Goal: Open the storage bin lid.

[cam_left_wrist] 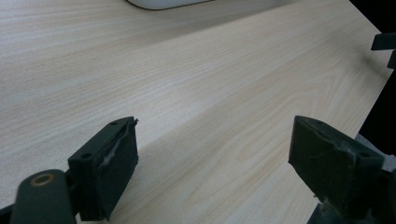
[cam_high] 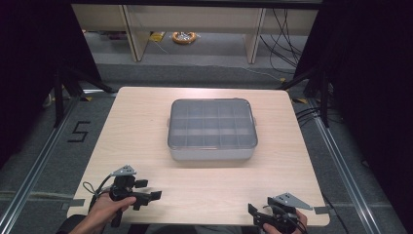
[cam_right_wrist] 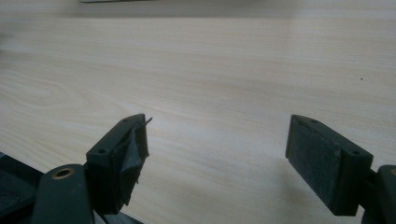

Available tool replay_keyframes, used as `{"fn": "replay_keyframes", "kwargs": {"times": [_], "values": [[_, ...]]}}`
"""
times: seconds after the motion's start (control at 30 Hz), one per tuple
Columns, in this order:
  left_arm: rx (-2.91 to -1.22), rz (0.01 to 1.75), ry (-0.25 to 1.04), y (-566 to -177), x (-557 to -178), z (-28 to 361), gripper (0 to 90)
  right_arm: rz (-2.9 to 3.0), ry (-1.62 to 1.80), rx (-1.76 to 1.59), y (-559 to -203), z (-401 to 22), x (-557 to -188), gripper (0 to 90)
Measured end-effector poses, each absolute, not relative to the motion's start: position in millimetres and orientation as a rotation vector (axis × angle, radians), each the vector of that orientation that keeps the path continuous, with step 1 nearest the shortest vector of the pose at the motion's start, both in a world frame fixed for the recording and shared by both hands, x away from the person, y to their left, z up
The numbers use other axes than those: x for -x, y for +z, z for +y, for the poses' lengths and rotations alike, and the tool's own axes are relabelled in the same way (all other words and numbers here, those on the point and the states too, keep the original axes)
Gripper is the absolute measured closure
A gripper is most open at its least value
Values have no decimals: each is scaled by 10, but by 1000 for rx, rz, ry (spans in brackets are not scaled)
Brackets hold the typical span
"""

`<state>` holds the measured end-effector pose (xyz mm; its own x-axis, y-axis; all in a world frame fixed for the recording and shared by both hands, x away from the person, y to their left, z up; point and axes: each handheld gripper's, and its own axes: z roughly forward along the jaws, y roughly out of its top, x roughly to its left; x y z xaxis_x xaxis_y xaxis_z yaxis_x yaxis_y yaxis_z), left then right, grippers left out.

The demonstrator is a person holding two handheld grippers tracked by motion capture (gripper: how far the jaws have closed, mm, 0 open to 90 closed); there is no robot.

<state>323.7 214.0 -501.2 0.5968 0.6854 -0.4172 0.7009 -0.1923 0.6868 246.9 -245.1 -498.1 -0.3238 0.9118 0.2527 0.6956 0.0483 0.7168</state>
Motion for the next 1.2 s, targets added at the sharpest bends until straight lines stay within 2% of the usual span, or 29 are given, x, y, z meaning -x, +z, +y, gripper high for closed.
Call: {"fn": "replay_keyframes", "kwargs": {"times": [0.07,0.17,0.2,0.4,0.73,0.93,1.2], "values": [[-1909,1111,-21,-5012,-3237,2139,148,2041,1147,-1724,-4960,-2426,-2442,221],[-1906,1114,-21,-5014,-3239,2139,148,2044,1134,-1648,-4978,-2472,-2469,222],[-1904,1116,-23,-5014,-3240,2139,148,2016,1152,-1760,-4958,-2431,-2440,223],[-1906,1120,-24,-5015,-3246,2150,148,2044,1158,-1648,-4993,-2506,-2490,225],[-1890,1133,-23,-5013,-3253,2154,149,2036,1209,-1633,-5015,-2527,-2518,225],[-1891,1134,-22,-5016,-3257,2155,149,1970,1225,-1751,-4985,-2522,-2497,226],[-1883,1141,-18,-5014,-3263,2164,149,1959,1235,-1699,-5005,-2574,-2535,228]]}}
